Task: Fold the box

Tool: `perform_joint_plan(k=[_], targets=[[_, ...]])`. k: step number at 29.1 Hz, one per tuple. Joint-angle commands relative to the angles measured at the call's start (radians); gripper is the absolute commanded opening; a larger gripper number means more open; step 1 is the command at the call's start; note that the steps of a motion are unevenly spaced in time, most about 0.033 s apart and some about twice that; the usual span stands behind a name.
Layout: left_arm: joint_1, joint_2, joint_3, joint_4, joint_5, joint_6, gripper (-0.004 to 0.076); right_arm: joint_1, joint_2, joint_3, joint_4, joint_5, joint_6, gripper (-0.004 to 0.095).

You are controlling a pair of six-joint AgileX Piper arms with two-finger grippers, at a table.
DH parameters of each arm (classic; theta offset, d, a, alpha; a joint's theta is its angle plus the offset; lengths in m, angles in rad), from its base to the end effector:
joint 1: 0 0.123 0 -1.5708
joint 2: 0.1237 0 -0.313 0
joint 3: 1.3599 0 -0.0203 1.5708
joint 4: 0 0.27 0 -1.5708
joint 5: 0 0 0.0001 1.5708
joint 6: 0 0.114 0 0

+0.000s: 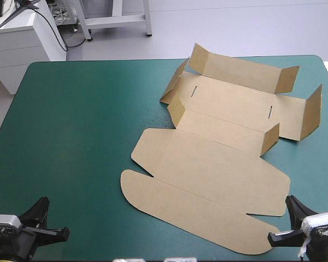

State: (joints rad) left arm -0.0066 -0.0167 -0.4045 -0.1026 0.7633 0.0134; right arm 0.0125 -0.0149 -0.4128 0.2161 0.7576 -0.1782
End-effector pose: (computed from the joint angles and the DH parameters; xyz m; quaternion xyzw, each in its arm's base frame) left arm 0.0248 -0.0082 0.2771 0.0003 0.7902 -0.0486 0.6109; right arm 0.0234 0.0171 0.2817 -0.0586 0.7809 0.0556 0.6194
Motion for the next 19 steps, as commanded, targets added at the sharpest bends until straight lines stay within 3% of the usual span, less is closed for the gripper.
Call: perform_joint_plan(k=[1,12,15,19], targets=[[-0.004,-0.008,-0.023,-0.013,-0.078,0.001,-0.0008,-0.008,-0.022,-0.024,0.005,-0.068,-0.004,-0.0019],[-0.004,-0.008,-0.023,-0.013,-0.078,0.001,-0.0008,-0.008,-0.022,-0.024,0.007,-0.068,-0.004,0.0004],[-0.004,-0.008,-0.023,-0.013,-0.078,0.001,-0.0008,-0.008,-0.022,-0.024,0.005,-0.068,-0.004,0.0057],[-0.004,-0.008,-0.023,-0.013,-0.078,0.001,-0.0008,-0.008,-0.022,-0.024,0.005,-0.068,-0.004,0.0221]])
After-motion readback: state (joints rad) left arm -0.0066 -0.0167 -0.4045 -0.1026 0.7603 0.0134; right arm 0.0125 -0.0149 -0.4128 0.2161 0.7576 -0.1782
